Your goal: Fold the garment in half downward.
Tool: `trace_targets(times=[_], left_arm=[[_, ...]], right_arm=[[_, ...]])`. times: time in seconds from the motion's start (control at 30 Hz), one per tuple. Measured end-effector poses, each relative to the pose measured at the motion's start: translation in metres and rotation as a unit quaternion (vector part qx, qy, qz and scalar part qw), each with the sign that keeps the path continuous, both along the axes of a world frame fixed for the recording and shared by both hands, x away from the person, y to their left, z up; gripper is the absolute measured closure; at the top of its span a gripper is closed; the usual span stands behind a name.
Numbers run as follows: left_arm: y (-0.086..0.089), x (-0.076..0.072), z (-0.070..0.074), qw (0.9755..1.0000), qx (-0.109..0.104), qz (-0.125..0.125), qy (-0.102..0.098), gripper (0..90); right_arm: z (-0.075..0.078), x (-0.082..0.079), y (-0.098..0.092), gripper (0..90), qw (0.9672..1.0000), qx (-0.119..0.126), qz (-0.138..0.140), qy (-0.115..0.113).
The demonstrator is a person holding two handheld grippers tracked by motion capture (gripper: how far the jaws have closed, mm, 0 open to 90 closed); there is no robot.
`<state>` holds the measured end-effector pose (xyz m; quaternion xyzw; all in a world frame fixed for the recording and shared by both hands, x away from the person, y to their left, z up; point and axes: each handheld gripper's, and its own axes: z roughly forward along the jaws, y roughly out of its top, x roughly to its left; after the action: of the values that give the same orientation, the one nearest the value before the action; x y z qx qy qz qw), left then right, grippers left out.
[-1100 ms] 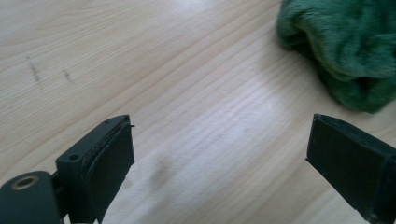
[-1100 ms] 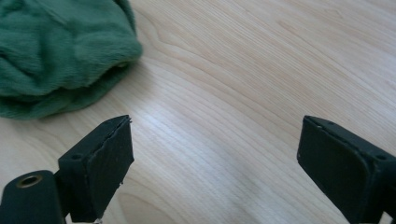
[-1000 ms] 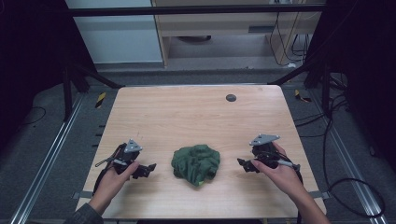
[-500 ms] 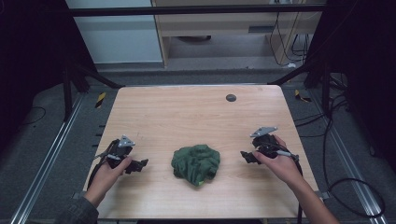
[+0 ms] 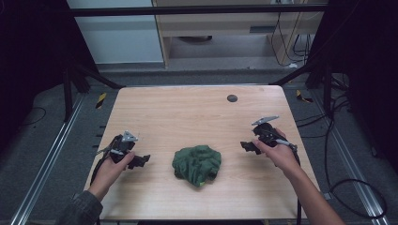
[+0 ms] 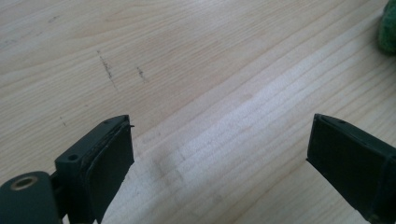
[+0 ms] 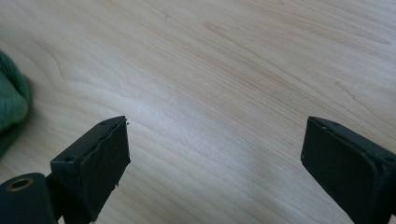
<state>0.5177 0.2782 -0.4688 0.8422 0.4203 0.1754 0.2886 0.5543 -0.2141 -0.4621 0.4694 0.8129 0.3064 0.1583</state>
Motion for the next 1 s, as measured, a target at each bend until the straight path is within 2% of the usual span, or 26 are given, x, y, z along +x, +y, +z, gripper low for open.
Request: trace_targets(times=[0.03, 0.1, 0.3, 0.47, 0.57, 0.6, 0.63, 0.7, 0.8, 0.93, 0.97, 1.0], left_arm=[[0.000, 0.000, 0.000, 1.0000, 0.000, 0.000, 0.000, 6.5], [-0.001, 0.004, 0.001, 1.0000, 0.005, 0.004, -0.005, 6.4], [-0.007, 0.019, -0.008, 0.9999, -0.001, 0.013, 0.002, 6.4], [-0.008, 0.028, -0.014, 0.9996, -0.008, 0.023, 0.011, 5.9], [-0.008, 0.034, -0.016, 0.9995, -0.009, 0.028, 0.009, 5.7], [-0.009, 0.036, -0.018, 0.9994, -0.012, 0.031, 0.009, 5.7], [-0.009, 0.037, -0.019, 0.9994, -0.013, 0.032, 0.007, 5.7], [-0.010, 0.039, -0.022, 0.9993, -0.014, 0.035, 0.006, 5.7], [-0.011, 0.043, -0.029, 0.9992, -0.015, 0.036, 0.009, 5.0], [-0.011, 0.045, -0.032, 0.9990, -0.022, 0.039, -0.003, 3.3], [-0.012, 0.045, -0.034, 0.9989, -0.027, 0.036, -0.012, 1.8], [-0.012, 0.045, -0.034, 0.9989, -0.027, 0.036, -0.012, 1.2]], right_arm=[[0.000, 0.000, 0.000, 8.3, 1.0000, 0.000, 0.000, 0.000], [-0.001, 0.003, 0.001, 8.6, 0.9998, 0.015, -0.008, 0.005], [-0.014, 0.016, 0.005, 8.0, 0.9993, 0.017, -0.025, 0.024], [-0.017, 0.020, 0.009, 7.2, 0.9992, 0.020, -0.033, 0.014], [-0.021, 0.024, 0.011, 7.3, 0.9987, 0.021, -0.044, 0.015], [-0.022, 0.025, 0.010, 7.6, 0.9985, 0.021, -0.049, 0.016], [-0.026, 0.029, 0.010, 8.3, 0.9976, 0.017, -0.066, 0.015], [-0.027, 0.030, 0.009, 8.6, 0.9973, 0.017, -0.070, 0.014], [-0.031, 0.034, 0.007, 9.0, 0.9952, 0.018, -0.095, 0.015], [-0.034, 0.036, 0.006, 8.7, 0.9935, 0.019, -0.111, 0.016], [-0.036, 0.036, 0.007, 8.4, 0.9932, 0.014, -0.116, 0.006], [-0.036, 0.036, 0.007, 8.4, 0.9932, 0.014, -0.116, 0.006]])
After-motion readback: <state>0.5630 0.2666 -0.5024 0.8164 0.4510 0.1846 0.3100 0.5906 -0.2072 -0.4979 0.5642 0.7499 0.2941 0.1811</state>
